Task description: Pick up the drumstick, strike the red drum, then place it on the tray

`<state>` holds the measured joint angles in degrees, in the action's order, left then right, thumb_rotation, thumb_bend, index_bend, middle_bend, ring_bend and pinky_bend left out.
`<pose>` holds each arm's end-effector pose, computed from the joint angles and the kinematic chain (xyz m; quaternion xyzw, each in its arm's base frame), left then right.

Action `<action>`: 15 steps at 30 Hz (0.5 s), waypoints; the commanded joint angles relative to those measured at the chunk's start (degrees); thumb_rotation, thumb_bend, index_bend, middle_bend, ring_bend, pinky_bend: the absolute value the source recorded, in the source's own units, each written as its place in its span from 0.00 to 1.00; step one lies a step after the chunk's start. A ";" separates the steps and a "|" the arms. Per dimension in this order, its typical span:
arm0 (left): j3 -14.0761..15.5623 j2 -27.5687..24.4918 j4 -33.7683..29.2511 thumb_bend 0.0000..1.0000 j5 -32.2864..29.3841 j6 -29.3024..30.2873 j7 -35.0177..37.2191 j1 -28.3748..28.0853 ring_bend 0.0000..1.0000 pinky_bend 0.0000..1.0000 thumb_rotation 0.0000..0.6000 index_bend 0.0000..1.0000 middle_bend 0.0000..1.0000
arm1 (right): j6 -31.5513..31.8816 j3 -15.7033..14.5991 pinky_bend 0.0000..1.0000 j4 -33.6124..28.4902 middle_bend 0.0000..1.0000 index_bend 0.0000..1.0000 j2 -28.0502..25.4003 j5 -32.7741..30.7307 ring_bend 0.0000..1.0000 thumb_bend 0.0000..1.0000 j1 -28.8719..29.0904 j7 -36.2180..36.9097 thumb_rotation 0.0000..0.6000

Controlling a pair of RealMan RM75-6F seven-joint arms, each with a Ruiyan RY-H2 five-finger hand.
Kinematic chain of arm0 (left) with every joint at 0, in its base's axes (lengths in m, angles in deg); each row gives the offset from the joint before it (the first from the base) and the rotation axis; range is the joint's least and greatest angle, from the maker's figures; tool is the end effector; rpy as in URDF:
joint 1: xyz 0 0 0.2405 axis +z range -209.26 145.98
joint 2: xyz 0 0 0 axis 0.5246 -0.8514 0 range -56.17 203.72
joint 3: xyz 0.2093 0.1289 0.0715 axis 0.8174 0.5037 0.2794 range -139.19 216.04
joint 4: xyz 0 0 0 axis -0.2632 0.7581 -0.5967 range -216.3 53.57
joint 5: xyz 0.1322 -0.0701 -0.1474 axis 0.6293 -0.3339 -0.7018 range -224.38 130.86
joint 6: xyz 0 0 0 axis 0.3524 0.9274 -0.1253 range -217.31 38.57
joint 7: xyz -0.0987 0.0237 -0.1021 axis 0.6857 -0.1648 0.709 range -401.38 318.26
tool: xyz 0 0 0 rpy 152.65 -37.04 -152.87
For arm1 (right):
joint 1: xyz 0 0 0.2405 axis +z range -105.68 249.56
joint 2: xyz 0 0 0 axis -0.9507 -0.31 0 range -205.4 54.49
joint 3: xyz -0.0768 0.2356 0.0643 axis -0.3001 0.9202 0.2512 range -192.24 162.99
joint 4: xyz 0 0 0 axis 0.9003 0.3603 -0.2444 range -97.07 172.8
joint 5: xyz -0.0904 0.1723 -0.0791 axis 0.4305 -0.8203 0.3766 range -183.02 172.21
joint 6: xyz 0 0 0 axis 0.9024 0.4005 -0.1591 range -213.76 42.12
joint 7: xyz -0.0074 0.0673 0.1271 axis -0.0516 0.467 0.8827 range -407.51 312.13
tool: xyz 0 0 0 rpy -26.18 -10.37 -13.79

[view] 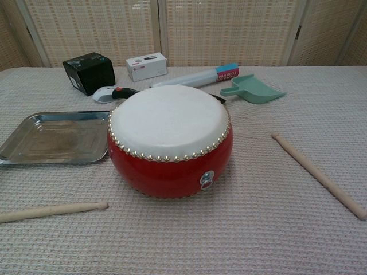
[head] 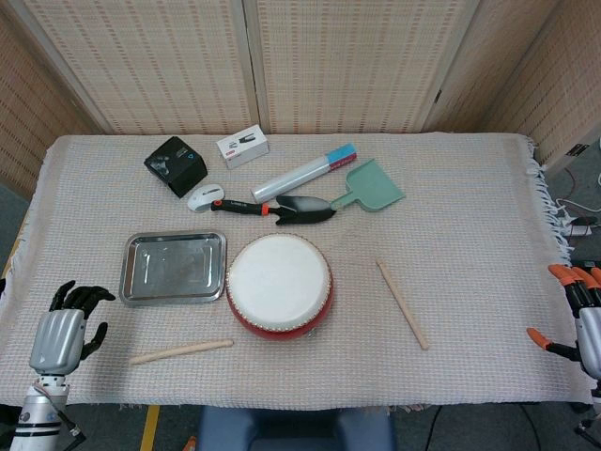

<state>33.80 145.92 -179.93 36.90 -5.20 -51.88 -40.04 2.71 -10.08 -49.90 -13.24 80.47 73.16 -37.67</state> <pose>-0.2653 0.2008 0.1114 -0.5872 -0.3980 -0.4220 0.5645 -0.3334 -0.1671 0.1906 0.5501 -0.3944 0.4187 0.6054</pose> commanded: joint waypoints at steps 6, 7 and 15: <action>1.04 1.72 -1.35 0.34 2.80 -6.22 4.14 -4.15 0.24 0.15 1.00 0.43 0.33 | 0.18 -0.06 0.04 -0.16 0.13 0.14 -0.18 0.62 0.00 0.10 0.02 0.07 1.00; 1.26 2.09 -1.31 0.34 2.57 -7.45 4.20 -4.70 0.25 0.16 1.00 0.44 0.33 | 0.14 -0.09 0.04 -0.15 0.13 0.14 -0.20 0.57 0.00 0.10 -0.02 0.11 1.00; 2.15 6.21 -1.05 0.34 -2.99 -16.74 -0.86 -8.64 0.24 0.13 1.00 0.47 0.32 | -0.55 -0.24 0.04 -0.01 0.13 0.14 -0.19 -0.10 0.00 0.10 -0.14 0.28 1.00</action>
<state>35.65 150.82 -181.00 35.65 -20.14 -51.14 -47.57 2.19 -10.32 -49.92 -13.44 80.41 73.00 -37.41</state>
